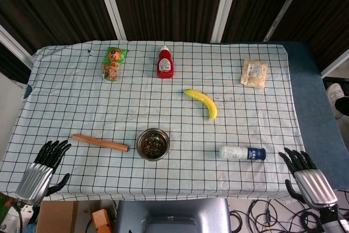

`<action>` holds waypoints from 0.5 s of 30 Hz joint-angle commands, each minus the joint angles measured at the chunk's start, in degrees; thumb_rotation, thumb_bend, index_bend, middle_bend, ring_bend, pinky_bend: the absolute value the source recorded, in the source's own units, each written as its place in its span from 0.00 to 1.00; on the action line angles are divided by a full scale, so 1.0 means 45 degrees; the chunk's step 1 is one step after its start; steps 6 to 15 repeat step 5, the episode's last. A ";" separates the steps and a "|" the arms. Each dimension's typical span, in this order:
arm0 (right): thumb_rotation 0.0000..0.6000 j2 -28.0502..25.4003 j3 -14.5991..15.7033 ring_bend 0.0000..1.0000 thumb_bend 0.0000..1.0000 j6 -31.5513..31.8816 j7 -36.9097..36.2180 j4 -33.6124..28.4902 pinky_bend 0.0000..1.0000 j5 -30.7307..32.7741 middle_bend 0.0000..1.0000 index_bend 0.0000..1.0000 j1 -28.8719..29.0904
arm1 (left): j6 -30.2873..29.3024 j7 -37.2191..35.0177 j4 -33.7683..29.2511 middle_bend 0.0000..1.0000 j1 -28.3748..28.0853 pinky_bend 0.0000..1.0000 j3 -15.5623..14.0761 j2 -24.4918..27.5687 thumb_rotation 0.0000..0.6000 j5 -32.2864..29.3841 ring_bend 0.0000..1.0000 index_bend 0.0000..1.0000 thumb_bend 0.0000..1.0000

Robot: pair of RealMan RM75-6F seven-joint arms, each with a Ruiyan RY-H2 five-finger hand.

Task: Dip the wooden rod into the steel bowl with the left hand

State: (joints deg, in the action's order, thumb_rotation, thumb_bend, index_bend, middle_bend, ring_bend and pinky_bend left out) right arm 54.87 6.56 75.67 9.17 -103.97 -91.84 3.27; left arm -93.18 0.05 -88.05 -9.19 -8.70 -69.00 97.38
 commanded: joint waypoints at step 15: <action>1.00 0.0023 -0.0083 0.00 0.48 0.0107 0.0052 -0.0074 0.00 0.0138 0.00 0.00 -0.0072 | 0.0558 0.0384 -0.0106 0.04 0.0151 0.00 0.0065 -0.0169 1.00 0.0013 0.00 0.00 0.37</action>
